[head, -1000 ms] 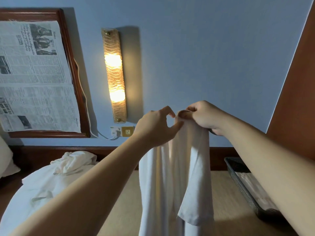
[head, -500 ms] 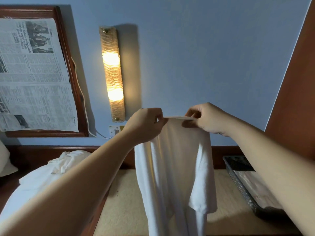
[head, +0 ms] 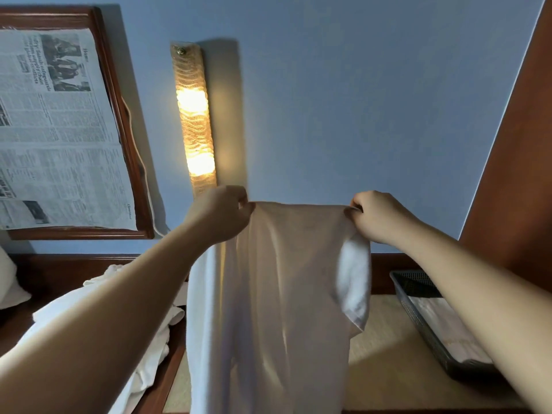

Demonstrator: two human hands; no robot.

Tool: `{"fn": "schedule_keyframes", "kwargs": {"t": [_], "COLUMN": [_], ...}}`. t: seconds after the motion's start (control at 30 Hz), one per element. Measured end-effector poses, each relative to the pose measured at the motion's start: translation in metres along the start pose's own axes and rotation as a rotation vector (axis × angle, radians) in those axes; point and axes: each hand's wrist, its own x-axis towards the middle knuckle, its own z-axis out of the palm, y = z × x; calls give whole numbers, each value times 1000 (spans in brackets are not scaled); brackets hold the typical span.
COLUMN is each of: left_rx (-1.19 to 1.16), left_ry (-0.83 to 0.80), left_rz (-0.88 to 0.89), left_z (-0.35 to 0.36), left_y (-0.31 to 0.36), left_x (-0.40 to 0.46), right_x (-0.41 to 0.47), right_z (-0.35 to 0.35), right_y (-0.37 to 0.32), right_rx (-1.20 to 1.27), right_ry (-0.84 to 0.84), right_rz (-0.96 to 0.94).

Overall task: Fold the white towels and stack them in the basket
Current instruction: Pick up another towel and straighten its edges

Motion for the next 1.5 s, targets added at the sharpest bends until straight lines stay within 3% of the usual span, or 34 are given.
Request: {"fn": "schedule_keyframes", "kwargs": {"t": [0.2, 0.43, 0.57, 0.8, 0.9, 1.0, 1.07, 1.23, 1.3, 1.5], "left_rx": [-68, -336, -298, -235, -276, -308, -315, -373, -429, -713], "left_ry": [-92, -117, -127, -115, -67, -44, -25, -44, -115, -442], "left_rz": [175, 173, 164, 130, 73, 21, -3, -130, -199, -502], "left_z": [35, 39, 46, 55, 51, 45, 41, 38, 45, 61], "left_y": [42, 66, 64, 72, 67, 64, 60, 49, 48, 52], "left_x": [-20, -9, -8, -9, 1, 9, 13, 16, 13, -7], "right_x": [0, -1, 1, -2, -12, -19, -22, -25, -24, -18], "right_z": [2, 5, 11, 16, 17, 27, 36, 40, 37, 37], "right_y": [-38, -45, -39, -35, -30, -24, -16, 0, -8, -32], "right_rx": [427, 612, 716, 756, 617, 219, 67, -28, -2, 582], "right_ry": [-144, -223, -251, -260, -242, -214, -169, -194, -228, -331], "right_rz": [75, 160, 254, 245, 153, 31, 49, 175, 211, 315]}}
